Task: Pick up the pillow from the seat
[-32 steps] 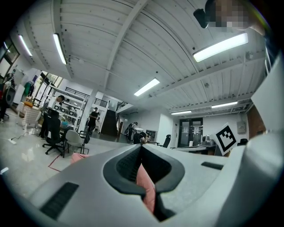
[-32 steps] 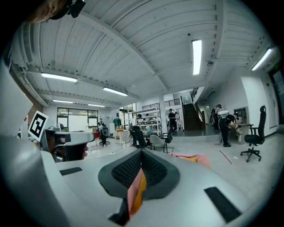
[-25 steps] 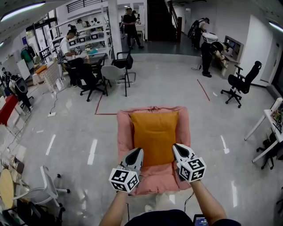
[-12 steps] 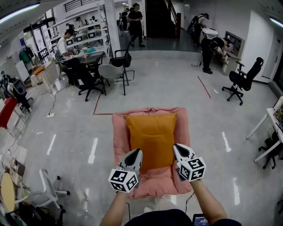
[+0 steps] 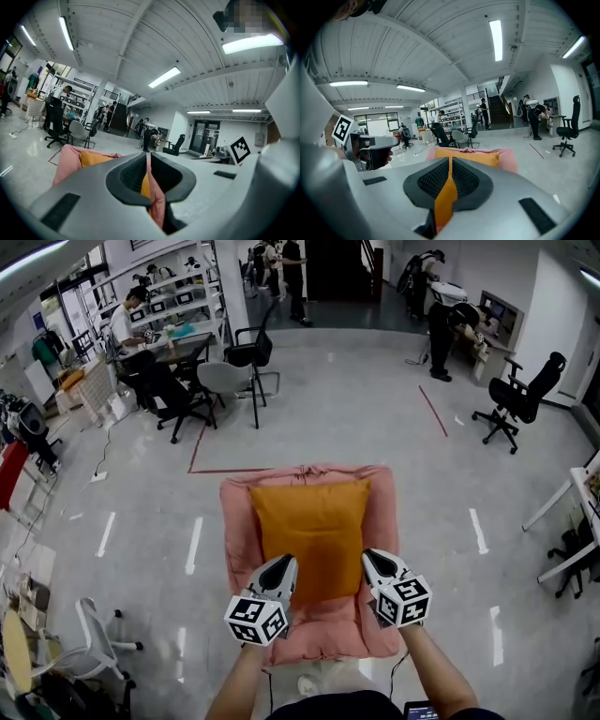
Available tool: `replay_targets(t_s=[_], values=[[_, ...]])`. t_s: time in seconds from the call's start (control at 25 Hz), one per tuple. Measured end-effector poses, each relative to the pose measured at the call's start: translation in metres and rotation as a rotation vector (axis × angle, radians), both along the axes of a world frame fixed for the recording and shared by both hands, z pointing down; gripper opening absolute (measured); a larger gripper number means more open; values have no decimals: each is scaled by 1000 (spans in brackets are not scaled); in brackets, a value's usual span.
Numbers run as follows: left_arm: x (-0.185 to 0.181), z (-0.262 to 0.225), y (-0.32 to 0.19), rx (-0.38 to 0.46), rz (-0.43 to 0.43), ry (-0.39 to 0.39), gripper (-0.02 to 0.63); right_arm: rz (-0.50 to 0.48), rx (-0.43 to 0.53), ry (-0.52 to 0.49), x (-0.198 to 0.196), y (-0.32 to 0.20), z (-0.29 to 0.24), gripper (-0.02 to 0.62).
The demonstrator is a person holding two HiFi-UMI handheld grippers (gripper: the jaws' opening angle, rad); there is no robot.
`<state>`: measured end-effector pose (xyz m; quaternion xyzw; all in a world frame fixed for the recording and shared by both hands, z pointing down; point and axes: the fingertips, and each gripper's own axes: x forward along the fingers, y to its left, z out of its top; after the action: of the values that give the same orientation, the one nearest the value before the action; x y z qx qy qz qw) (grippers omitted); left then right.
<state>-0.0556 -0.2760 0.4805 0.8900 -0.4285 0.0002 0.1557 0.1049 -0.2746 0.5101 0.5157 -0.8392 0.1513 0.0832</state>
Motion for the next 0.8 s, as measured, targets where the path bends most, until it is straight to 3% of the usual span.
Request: replay_targets(t_s=[0.2,0.36,0.8], values=[[4,20,-22,-56,-5,-10,74,-2,-42,2,7,-19,18,25],[5,36,-33,-76,9,-46,138,-22,-98,-1,6,-31,38,106],[-4,89,-76,-167,-38,-80,327,-34,-192,13,5,-71,88,234]])
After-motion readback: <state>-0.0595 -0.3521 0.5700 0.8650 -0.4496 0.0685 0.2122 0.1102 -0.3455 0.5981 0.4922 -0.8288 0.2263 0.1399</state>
